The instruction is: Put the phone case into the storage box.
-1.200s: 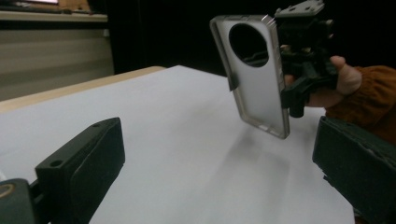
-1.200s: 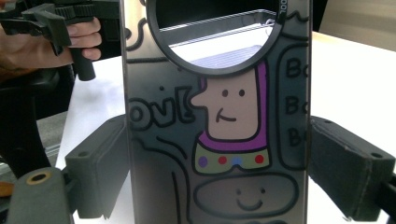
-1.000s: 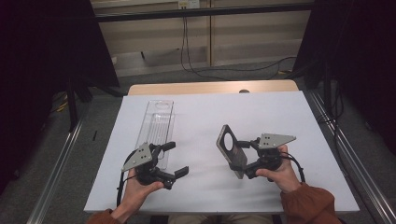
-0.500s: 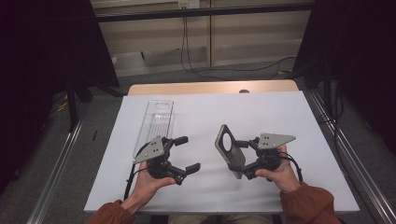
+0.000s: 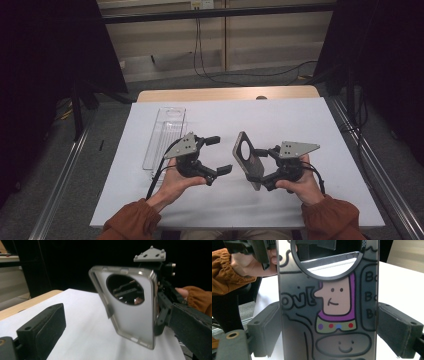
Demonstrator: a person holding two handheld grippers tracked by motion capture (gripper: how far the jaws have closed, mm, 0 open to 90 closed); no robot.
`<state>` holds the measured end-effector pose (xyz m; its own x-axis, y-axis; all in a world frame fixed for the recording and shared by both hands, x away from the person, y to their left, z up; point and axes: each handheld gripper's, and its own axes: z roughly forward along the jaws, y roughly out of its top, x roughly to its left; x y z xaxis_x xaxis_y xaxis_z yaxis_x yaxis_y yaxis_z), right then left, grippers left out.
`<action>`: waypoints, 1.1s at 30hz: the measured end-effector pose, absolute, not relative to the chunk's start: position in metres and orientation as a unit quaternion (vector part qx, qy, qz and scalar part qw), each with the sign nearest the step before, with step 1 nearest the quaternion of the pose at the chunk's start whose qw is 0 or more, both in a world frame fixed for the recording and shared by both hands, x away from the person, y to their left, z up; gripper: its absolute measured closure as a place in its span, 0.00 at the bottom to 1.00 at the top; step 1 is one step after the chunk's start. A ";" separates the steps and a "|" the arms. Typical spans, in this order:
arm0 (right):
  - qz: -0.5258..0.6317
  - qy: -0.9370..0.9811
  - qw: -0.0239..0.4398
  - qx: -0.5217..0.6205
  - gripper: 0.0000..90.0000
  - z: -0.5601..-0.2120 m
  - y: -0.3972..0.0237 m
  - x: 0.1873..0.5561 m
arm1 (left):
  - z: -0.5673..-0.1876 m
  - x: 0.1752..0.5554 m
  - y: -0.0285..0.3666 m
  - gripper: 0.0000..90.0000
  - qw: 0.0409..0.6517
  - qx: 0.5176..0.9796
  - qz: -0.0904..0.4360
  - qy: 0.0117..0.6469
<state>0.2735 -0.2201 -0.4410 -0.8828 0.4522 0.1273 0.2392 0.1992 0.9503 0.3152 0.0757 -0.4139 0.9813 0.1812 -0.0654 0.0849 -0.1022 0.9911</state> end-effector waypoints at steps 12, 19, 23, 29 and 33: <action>0.588 0.778 0.071 0.211 0.13 -0.447 -0.208 0.273 | -0.418 0.317 0.072 0.02 0.674 0.734 0.018 0.086; 0.595 0.776 0.062 0.202 0.13 -0.445 -0.205 0.273 | -0.418 0.316 0.069 0.01 0.681 0.727 0.008 0.086; 0.597 0.777 0.051 0.192 0.13 -0.446 -0.202 0.273 | -0.419 0.317 0.067 0.01 0.685 0.723 -0.006 0.083; 0.602 0.776 0.038 0.182 0.13 -0.447 -0.200 0.273 | -0.419 0.316 0.065 0.01 0.690 0.720 -0.012 0.077; 0.606 0.776 0.033 0.172 0.13 -0.446 -0.199 0.273 | -0.418 0.315 0.063 0.01 0.691 0.719 -0.019 0.068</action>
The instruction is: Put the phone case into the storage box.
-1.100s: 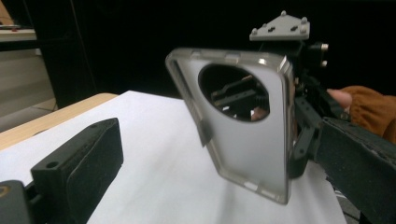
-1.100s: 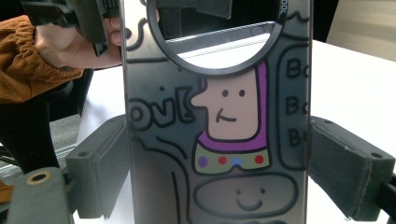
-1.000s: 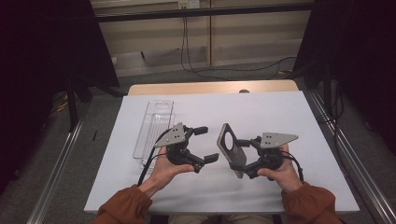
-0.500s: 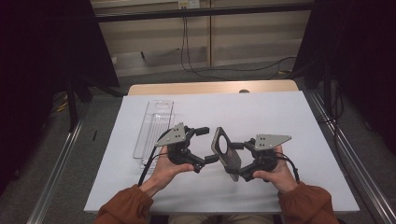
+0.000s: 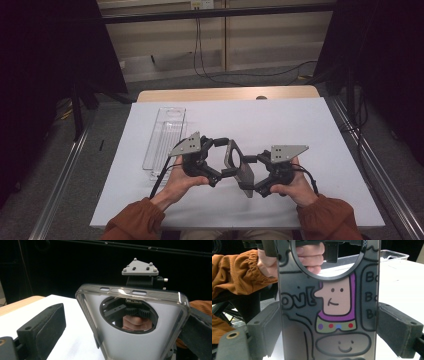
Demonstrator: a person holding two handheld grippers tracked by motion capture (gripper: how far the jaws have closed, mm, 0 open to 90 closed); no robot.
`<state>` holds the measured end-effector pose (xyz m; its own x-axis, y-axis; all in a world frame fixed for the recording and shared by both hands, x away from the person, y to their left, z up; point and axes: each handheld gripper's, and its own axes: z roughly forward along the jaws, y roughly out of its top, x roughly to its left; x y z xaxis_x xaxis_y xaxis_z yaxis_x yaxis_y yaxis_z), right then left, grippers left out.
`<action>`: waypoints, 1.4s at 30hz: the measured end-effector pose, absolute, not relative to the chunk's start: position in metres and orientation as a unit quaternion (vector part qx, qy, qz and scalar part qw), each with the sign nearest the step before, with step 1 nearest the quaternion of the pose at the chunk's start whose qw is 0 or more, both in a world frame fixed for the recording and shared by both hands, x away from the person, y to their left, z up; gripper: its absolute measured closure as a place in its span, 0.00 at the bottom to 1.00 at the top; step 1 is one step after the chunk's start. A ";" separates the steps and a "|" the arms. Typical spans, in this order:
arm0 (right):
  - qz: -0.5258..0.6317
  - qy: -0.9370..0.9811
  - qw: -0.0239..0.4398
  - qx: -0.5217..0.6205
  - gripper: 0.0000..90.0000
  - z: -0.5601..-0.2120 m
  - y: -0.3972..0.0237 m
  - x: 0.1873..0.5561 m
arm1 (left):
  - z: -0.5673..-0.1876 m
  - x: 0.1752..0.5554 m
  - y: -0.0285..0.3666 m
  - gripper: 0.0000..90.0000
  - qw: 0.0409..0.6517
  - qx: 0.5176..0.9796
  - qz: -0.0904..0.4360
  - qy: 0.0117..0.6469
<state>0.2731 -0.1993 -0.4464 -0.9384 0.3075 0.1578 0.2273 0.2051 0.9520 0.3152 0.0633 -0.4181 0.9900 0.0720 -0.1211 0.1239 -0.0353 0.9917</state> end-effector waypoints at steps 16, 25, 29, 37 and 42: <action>0.600 0.785 0.025 0.152 0.13 -0.444 -0.197 0.270 | -0.414 0.310 0.056 0.04 0.699 0.714 -0.016 0.027; 0.617 0.773 0.009 0.147 0.13 -0.443 -0.197 0.270 | -0.410 0.310 0.058 0.06 0.710 0.704 -0.029 0.023; 0.618 0.773 0.012 0.147 0.13 -0.442 -0.199 0.270 | -0.411 0.311 0.059 0.07 0.708 0.705 -0.033 0.017; 0.613 0.777 0.014 0.144 0.13 -0.443 -0.199 0.271 | -0.411 0.310 0.058 0.11 0.708 0.706 -0.032 0.010; 0.604 0.784 0.023 0.139 0.13 -0.444 -0.198 0.270 | -0.411 0.309 0.057 0.12 0.699 0.715 -0.024 0.005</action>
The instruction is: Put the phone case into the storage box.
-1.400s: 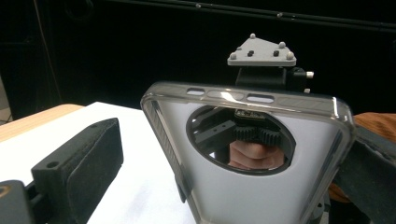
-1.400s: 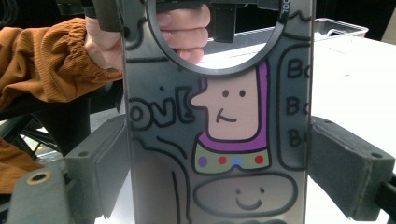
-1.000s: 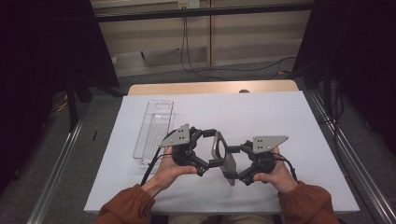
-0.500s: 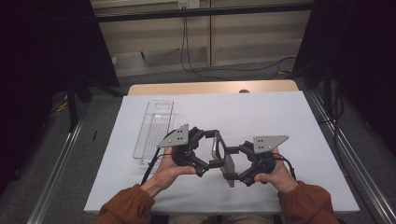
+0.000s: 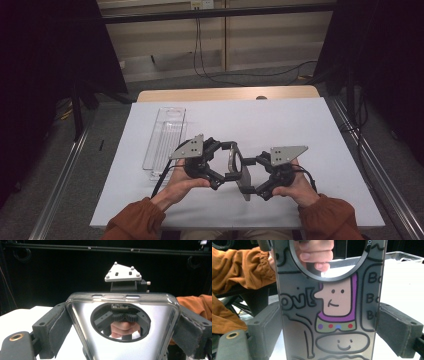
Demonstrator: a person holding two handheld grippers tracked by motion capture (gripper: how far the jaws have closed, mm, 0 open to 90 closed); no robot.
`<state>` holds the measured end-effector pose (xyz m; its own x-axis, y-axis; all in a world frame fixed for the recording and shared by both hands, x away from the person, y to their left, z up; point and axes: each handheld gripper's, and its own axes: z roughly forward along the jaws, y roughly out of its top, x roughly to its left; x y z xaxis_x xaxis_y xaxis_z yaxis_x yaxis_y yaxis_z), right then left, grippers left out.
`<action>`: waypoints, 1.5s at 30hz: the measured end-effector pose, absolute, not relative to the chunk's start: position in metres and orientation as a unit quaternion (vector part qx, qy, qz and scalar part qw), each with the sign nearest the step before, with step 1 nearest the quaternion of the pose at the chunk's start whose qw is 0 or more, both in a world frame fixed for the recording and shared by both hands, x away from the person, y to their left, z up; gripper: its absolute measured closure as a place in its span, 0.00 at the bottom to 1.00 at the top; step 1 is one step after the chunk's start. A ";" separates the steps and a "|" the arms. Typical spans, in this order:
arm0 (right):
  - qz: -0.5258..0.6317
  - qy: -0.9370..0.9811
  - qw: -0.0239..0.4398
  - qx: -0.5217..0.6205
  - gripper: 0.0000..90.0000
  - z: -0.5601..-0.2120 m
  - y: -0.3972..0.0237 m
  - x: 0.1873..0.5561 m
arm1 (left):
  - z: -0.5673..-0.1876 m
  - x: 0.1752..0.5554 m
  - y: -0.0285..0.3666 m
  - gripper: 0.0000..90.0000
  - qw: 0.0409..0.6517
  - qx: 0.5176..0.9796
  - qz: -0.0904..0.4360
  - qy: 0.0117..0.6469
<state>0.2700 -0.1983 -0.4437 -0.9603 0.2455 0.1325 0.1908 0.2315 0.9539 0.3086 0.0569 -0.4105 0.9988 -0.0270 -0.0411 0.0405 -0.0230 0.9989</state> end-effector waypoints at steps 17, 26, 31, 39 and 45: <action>0.591 0.791 0.038 0.155 0.09 -0.446 -0.199 0.272 | -0.411 0.310 0.053 0.14 0.681 0.732 -0.017 0.017; 0.590 0.787 0.060 0.170 0.02 -0.445 -0.200 0.271 | -0.411 0.315 0.057 0.14 0.672 0.739 -0.001 0.040; 0.588 0.782 0.074 0.192 0.01 -0.446 -0.204 0.272 | -0.411 0.316 0.059 0.14 0.666 0.744 0.002 0.053; 0.588 0.775 0.093 0.214 0.01 -0.444 -0.211 0.272 | -0.410 0.316 0.061 0.14 0.664 0.745 0.011 0.064; 0.583 0.767 0.118 0.240 0.01 -0.442 -0.216 0.270 | -0.407 0.317 0.066 0.14 0.660 0.747 0.020 0.074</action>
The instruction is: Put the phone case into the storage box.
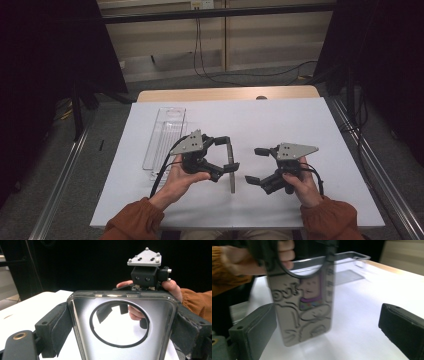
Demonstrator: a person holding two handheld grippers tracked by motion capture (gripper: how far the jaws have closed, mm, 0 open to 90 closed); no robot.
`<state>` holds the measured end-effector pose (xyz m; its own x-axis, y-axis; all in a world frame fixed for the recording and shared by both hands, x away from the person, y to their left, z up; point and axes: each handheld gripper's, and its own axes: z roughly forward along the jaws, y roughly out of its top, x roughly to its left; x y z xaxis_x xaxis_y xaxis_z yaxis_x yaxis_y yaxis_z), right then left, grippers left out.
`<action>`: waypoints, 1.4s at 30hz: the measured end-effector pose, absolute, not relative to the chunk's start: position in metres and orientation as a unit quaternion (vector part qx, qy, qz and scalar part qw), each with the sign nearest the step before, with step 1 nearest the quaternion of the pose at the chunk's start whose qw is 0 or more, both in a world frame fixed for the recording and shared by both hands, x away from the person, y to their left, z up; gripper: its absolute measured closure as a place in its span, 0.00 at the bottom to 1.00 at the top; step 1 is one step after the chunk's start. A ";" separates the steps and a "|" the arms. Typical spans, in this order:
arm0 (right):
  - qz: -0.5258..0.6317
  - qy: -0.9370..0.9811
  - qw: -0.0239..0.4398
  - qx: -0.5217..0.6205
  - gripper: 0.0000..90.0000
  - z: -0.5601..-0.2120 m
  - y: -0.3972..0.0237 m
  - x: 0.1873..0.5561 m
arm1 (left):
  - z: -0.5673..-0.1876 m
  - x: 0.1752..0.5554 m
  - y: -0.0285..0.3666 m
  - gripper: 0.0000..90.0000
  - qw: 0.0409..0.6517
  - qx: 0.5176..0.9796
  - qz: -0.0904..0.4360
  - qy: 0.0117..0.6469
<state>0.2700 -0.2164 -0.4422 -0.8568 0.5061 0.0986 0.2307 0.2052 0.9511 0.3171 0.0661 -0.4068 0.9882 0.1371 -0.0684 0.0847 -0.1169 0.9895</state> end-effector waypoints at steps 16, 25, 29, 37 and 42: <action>0.567 0.727 0.203 0.331 0.02 -0.448 -0.243 0.254 | -0.402 0.321 0.080 0.14 0.663 0.738 0.049 0.115; 0.556 0.709 0.237 0.363 0.02 -0.452 -0.256 0.245 | -0.398 0.321 0.084 0.14 0.662 0.732 0.070 0.143; 0.555 0.702 0.244 0.373 0.02 -0.453 -0.262 0.241 | -0.397 0.321 0.086 0.14 0.660 0.733 0.073 0.147; 0.553 0.692 0.259 0.385 0.02 -0.455 -0.272 0.235 | -0.392 0.321 0.093 0.14 0.653 0.733 0.087 0.168; 0.549 0.689 0.265 0.393 0.02 -0.457 -0.276 0.231 | -0.388 0.321 0.097 0.14 0.650 0.734 0.098 0.174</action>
<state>0.2310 -0.2762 -0.4570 -0.5510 0.8320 0.0657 0.2503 0.0897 0.9640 0.3210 0.0969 -0.3878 0.9204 0.3825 -0.0816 0.1272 -0.0954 0.9873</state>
